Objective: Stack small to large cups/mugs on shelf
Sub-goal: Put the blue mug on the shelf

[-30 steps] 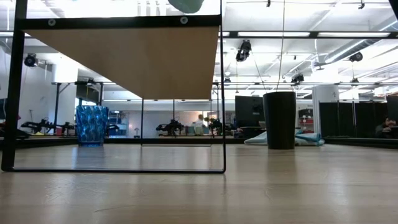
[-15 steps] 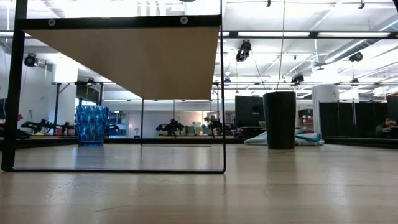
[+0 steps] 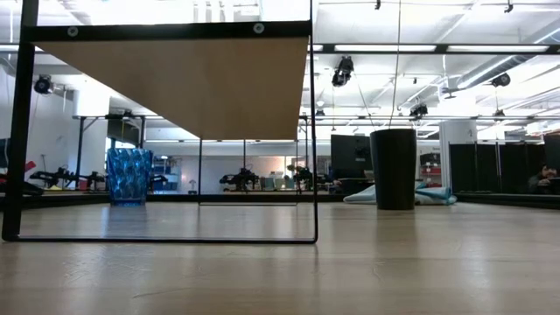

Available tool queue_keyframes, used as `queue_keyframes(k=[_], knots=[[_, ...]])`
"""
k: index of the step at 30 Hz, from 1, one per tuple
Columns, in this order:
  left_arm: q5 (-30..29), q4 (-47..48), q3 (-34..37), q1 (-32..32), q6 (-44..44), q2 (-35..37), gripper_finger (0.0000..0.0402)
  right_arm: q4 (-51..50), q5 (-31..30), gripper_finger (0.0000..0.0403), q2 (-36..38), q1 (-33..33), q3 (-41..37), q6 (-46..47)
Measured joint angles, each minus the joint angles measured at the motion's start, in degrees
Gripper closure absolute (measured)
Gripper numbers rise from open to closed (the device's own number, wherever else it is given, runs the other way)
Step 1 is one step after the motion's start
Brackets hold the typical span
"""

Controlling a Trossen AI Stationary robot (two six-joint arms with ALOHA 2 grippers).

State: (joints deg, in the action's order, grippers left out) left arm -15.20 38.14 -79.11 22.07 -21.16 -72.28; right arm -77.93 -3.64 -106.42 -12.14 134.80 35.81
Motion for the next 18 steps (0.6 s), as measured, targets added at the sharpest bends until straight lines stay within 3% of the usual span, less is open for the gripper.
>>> queue_keyframes(k=[8, 12, 18], knots=[[-1.15, 14.79, 1.67, 1.43, -12.33, 0.26, 0.0366, -1.40, 0.61, 0.0393, 0.01, -3.25, 0.18, -0.28], [-2.40, 6.26, 3.85, 2.01, -9.29, 1.48, 0.0369, 0.47, -2.12, 0.0392, -0.62, -3.34, -0.04, -1.09], [-2.75, 4.83, 4.38, 2.44, -9.98, 1.97, 0.0392, -0.31, -3.92, 0.0392, -0.23, -3.32, 0.04, -1.57]])
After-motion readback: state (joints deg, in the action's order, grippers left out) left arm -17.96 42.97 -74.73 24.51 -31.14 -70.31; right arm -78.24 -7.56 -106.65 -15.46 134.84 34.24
